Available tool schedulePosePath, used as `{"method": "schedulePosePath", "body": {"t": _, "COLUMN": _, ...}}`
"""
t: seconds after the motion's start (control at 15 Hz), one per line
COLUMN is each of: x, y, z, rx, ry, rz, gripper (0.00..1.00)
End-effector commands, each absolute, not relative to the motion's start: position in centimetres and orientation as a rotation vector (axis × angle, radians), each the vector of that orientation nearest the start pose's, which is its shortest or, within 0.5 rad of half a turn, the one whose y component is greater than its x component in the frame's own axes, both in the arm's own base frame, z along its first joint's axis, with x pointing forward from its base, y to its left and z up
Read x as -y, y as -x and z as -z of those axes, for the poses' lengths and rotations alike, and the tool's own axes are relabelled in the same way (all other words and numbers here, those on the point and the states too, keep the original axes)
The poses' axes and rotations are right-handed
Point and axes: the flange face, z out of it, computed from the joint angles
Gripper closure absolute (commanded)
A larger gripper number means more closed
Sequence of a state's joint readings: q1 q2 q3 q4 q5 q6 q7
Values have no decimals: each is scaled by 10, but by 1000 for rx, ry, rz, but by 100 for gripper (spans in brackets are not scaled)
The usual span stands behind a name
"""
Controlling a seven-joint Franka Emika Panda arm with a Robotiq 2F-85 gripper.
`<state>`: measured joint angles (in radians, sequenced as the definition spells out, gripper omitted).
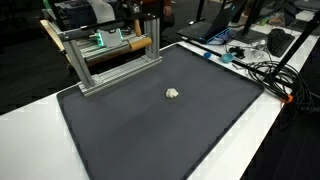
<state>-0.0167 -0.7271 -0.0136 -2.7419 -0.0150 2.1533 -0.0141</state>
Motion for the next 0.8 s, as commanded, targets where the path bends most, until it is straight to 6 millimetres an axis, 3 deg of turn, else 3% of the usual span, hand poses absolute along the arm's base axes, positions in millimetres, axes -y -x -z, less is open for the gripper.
{"method": "schedulePosePath", "body": {"t": 0.0, "x": 9, "y": -337, "z": -448, "rx": -79, "ry": 3104, "rz": 291, "gripper": 61}}
{"method": "schedulePosePath", "body": {"t": 0.13, "x": 10, "y": -339, "z": -452, "rx": -115, "ry": 3097, "rz": 338, "gripper": 66}}
{"method": "schedulePosePath", "body": {"t": 0.4, "x": 9, "y": -342, "z": -454, "rx": -148, "ry": 3089, "rz": 368, "gripper": 67}}
{"method": "schedulePosePath", "body": {"t": 0.73, "x": 8, "y": -333, "z": -440, "rx": -176, "ry": 3133, "rz": 201, "gripper": 67}}
